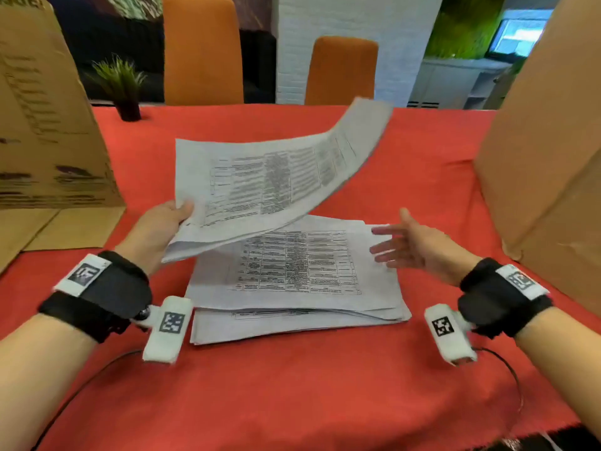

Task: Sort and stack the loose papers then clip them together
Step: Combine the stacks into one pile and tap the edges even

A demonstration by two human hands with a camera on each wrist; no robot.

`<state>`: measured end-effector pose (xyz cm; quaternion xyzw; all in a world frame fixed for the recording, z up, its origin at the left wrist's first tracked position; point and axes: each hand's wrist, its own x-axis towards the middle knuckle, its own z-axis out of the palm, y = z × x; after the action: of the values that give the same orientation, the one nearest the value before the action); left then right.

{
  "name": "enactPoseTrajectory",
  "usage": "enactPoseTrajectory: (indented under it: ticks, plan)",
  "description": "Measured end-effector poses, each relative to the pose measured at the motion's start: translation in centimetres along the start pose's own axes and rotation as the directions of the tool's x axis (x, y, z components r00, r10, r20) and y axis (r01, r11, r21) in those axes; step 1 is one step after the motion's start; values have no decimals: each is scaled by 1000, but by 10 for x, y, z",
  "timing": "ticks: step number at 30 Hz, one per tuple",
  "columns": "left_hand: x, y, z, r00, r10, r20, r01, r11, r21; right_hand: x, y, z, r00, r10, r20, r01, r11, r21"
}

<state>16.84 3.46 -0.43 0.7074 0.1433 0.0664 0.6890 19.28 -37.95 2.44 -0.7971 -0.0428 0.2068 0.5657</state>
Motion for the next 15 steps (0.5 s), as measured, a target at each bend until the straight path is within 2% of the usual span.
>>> enactPoseTrajectory:
  ticks: [1, 2, 3, 4, 6, 8, 9, 11, 13, 15]
  plan:
    - [-14, 4, 18, 1000, 18, 25, -20, 997, 80, 3, 1, -9, 1000, 27, -1, -25, 957, 288]
    - [-15, -2, 28, 999, 36, 33, -40, 992, 121, 3, 1, -15, 999, 34, 33, -45, 880, 472]
    - [-23, 0, 36, 999, 17, 32, -20, 996, 90, 3, 2, -18, 997, 24, 73, -60, 831, 553]
    - [-23, -6, 39, 998, -31, 57, 24, 992, 121, 3, 5, -19, 994, 6, 110, -67, 826, 560]
    - [-23, -17, 42, 994, -85, 67, 71, 980, 187, 6, 13, -12, 990, -15, 138, -40, 922, 384]
    - [-29, -19, 42, 999, -20, 38, 6, 944, 329, 11, 21, -3, 999, 18, 48, -21, 997, 77]
    - [-26, -23, 37, 999, 45, 0, -41, 898, 438, 13, 25, -1, 999, 27, -26, -29, 998, -64]
    - [-18, -25, 25, 997, 46, -66, 7, 775, 631, 21, 35, -6, 979, 48, -197, -100, 960, -263]
    - [-20, -26, 21, 980, -160, -115, 196, 740, 643, 30, 43, -13, 954, 141, -263, -204, 951, -233]
    - [-23, -29, 25, 936, -351, -12, 318, 834, 452, 37, 40, -11, 955, 219, -199, -249, 959, -138]
